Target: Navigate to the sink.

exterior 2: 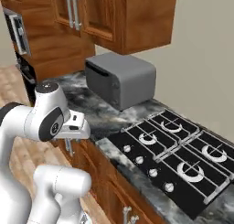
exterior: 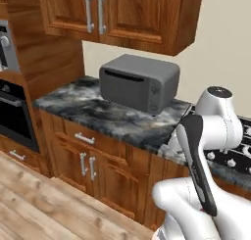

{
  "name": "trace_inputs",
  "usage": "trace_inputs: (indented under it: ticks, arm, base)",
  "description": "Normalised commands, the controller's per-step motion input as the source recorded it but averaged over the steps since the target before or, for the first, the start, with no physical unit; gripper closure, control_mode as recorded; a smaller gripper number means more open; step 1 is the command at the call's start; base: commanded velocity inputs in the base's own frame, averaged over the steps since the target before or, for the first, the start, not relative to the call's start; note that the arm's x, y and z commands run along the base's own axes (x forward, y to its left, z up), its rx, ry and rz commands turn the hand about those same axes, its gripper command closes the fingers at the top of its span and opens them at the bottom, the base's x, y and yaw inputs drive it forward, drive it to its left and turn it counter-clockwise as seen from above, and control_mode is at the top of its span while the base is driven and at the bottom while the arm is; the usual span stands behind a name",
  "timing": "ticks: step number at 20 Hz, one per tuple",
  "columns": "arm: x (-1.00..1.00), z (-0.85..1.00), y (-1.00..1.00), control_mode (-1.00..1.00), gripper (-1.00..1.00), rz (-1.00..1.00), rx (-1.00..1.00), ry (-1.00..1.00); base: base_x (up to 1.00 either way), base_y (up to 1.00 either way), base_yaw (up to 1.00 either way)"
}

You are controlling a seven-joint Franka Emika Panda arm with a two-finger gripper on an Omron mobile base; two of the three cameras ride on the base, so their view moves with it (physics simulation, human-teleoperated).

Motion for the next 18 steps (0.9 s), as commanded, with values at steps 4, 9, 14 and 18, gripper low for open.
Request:
trace_inputs:
  ticks: [4, 9, 14, 18]
  arm:
    - [0.00, 0.00, 0.00, 1.00, -1.00, 0.00, 0.00, 0.00]
    - [0.00, 0.00, 0.00, 1.00, -1.00, 0.00, 0.00, 0.00]
    - [0.00, 0.00, 0.00, 1.00, -1.00, 0.00, 0.00, 0.00]
    - [0.00, 0.00, 0.00, 1.00, -1.00, 0.00, 0.00, 0.00]
  base:
    - [0.00, 0.08, 1.00]
    - [0.05, 0.13, 0.98]
    - [0.24, 0.16, 0.93]
    - [0.45, 0.14, 0.86]
